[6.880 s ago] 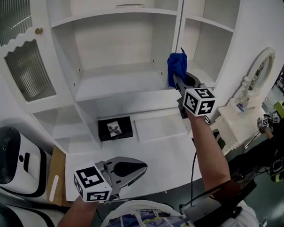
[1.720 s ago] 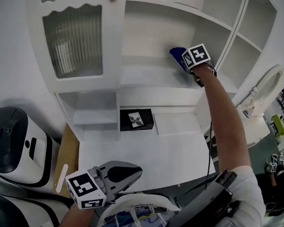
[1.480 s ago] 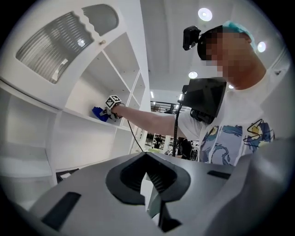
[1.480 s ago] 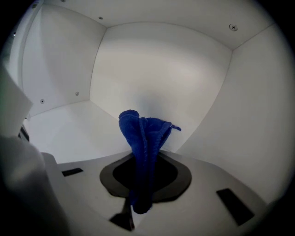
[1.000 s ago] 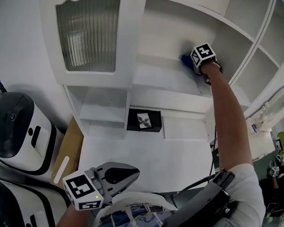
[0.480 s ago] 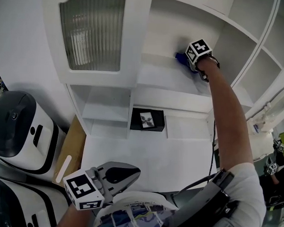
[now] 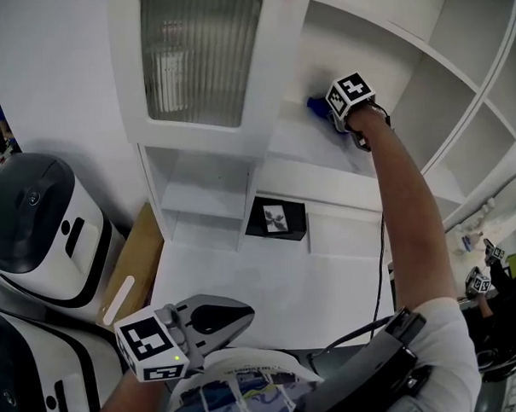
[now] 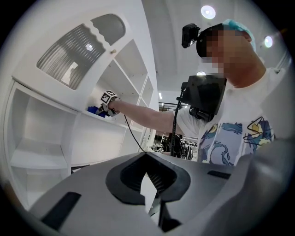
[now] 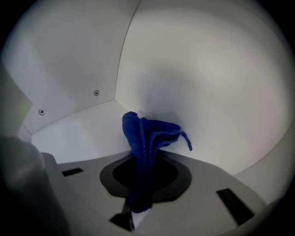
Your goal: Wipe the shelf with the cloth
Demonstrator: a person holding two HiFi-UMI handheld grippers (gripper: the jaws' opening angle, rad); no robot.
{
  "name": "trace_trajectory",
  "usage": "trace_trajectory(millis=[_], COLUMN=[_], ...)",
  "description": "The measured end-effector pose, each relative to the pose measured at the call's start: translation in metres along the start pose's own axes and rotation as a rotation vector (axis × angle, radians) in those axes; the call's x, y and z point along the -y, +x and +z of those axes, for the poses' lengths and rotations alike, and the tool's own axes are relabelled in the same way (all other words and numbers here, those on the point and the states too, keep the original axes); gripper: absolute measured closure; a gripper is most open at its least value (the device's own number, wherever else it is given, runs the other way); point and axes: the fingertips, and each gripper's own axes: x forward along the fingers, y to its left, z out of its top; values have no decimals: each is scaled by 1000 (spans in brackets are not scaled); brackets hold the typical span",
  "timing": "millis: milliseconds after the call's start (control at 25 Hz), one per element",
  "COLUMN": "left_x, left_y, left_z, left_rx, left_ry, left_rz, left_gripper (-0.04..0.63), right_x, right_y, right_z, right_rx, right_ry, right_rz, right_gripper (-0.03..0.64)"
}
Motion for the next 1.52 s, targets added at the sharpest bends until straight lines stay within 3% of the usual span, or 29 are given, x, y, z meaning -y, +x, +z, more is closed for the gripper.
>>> trace_trajectory(millis=[520, 920, 1080, 1280, 1520], left_x=[5, 12, 17, 19, 30], left_y=[-34, -46, -45, -36, -9], left_z=[-6, -7, -7, -7, -8], left_rx=[26, 28, 23, 20, 2], left_ry=[-4, 1, 9, 4, 17], left_rz=[70, 103, 92, 61, -35], left_gripper=[594, 592, 592, 592, 594], right_x=[-75, -106, -97, -61, 6], right_y=[3, -7, -11, -35, -60], right_z=[52, 63, 62, 51, -6], right_rx=[49, 88, 131, 175, 137], right_ry=[-36, -10, -29, -24, 16], right_rz=[98, 153, 143, 70, -46], right_gripper=[548, 548, 548, 548, 548])
